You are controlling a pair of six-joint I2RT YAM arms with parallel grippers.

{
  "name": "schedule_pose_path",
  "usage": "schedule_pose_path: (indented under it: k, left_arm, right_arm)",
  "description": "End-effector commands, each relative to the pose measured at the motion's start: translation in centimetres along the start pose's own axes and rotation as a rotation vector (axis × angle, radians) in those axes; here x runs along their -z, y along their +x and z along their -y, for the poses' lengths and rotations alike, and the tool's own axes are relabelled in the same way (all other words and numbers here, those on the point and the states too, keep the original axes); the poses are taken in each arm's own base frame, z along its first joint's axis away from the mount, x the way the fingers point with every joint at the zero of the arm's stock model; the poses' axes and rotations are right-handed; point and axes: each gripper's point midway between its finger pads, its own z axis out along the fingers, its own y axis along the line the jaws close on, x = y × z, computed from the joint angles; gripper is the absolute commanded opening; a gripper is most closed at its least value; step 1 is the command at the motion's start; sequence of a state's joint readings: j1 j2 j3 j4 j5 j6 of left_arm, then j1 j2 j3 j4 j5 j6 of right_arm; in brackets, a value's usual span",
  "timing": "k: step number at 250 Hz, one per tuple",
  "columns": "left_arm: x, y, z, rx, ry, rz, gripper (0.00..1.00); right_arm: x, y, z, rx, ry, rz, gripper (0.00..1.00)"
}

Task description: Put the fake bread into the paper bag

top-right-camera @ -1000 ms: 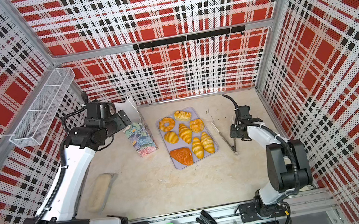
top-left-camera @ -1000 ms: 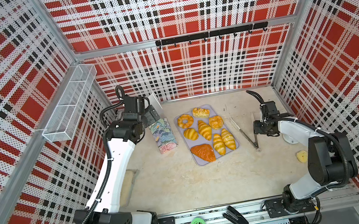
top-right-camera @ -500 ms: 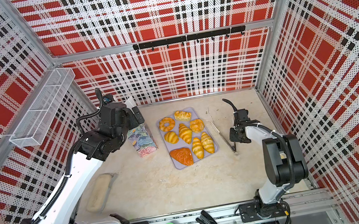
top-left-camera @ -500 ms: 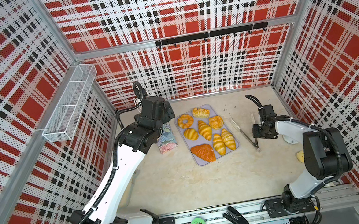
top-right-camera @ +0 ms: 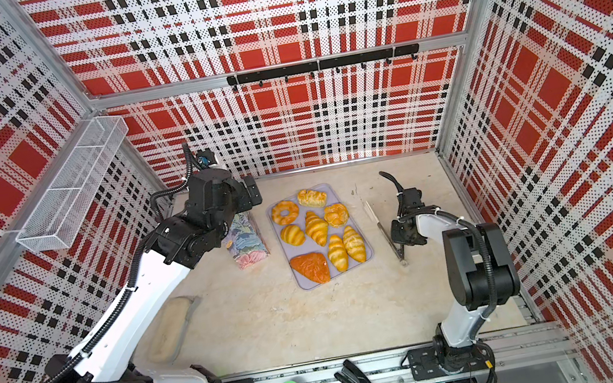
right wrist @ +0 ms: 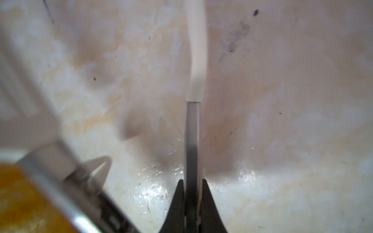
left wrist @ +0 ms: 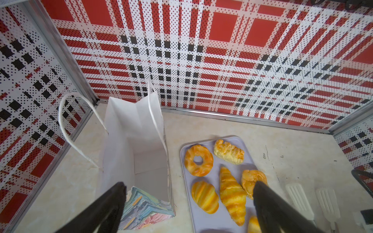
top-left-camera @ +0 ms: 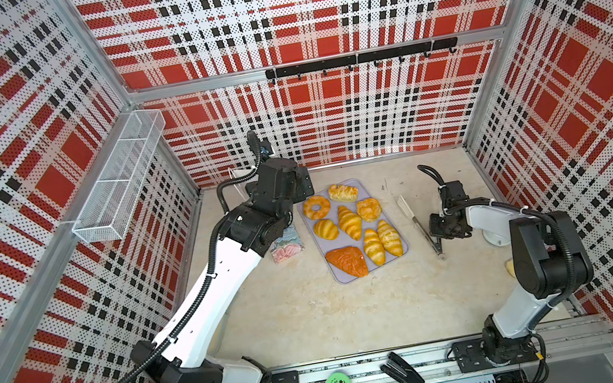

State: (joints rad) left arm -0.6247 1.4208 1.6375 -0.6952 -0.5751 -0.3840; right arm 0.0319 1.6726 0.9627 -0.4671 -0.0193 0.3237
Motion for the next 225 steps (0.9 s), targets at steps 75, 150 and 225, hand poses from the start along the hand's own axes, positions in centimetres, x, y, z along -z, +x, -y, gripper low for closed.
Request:
schedule_pose_path:
  k: [75,150,225]
  left_arm:
    - [-0.2,-1.8,4.4,-0.05,0.169,0.017,0.99]
    - [-0.4,-2.0,11.9,-0.105,0.467,-0.024,0.99]
    - [-0.6,-1.3,20.0,-0.069,0.847,-0.054,0.99]
  right_arm:
    - [5.5,-6.9,-2.4,0.042,-0.086,0.15,0.0]
    - [12.1,-12.1,-7.9,0.101,-0.401,0.282,0.0]
    - [17.5,-14.3,-13.4,0.172,-0.814,0.326,0.0]
